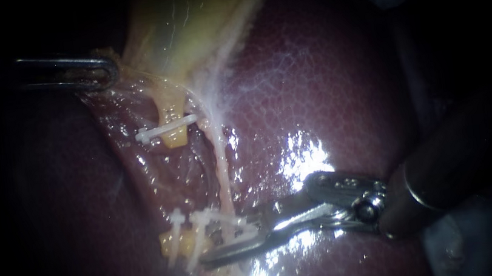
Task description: Clipping second clip right tube
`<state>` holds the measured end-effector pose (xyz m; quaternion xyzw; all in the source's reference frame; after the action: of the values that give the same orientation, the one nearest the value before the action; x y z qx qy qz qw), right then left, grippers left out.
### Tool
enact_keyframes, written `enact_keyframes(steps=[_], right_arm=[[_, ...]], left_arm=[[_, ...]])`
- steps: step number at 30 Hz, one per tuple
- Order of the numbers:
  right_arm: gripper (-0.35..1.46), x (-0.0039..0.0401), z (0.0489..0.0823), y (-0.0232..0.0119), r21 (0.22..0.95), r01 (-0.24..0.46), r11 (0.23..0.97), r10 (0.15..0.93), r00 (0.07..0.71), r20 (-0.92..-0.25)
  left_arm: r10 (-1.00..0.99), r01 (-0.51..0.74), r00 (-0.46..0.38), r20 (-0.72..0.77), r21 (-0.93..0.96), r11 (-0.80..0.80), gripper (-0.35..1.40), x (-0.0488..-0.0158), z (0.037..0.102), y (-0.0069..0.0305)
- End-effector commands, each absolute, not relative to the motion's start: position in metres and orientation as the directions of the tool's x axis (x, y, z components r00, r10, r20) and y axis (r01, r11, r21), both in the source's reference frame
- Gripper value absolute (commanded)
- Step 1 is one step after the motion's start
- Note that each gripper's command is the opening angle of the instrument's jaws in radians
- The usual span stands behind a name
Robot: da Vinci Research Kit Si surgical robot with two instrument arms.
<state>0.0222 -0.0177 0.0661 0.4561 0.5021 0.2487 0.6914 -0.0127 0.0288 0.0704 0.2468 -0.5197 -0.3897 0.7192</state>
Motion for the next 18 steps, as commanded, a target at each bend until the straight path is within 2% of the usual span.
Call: enact_keyframes(steps=[1, 5, 7, 10, 12, 18], right_arm=[[0.02, 0.0222, 0.0661, -0.0177, 0.881, 0.114, 0.460, 0.802, 0.372, -0.467], [0.04, 0.0222, 0.0661, -0.0177, 0.881, 0.114, 0.460, 0.802, 0.372, -0.467], [0.10, 0.0222, 0.0661, -0.0177, 0.881, 0.114, 0.460, 0.802, 0.372, -0.467], [0.40, 0.0224, 0.0662, -0.0176, 0.881, 0.117, 0.458, 0.804, 0.368, -0.467], [0.48, 0.0228, 0.0664, -0.0174, 0.875, 0.115, 0.470, 0.804, 0.353, -0.478], [0.50, 0.0227, 0.0667, -0.0169, 0.863, 0.104, 0.494, 0.803, 0.326, -0.499]], left_arm=[[-0.817, 0.304, 0.156, 0.555, 0.760, 0.574, -0.35, -0.0127, 0.0704, 0.0288], [-0.817, 0.304, 0.156, 0.555, 0.760, 0.574, -0.35, -0.0126, 0.0704, 0.0288], [-0.817, 0.304, 0.156, 0.555, 0.760, 0.574, -0.35, -0.0127, 0.0704, 0.0288], [-0.817, 0.304, 0.156, 0.555, 0.760, 0.574, -0.35, -0.0127, 0.0704, 0.0288], [-0.817, 0.304, 0.156, 0.555, 0.760, 0.574, -0.35, -0.0127, 0.0704, 0.0288], [-0.817, 0.304, 0.156, 0.555, 0.760, 0.575, -0.35, -0.0126, 0.0704, 0.0288]])
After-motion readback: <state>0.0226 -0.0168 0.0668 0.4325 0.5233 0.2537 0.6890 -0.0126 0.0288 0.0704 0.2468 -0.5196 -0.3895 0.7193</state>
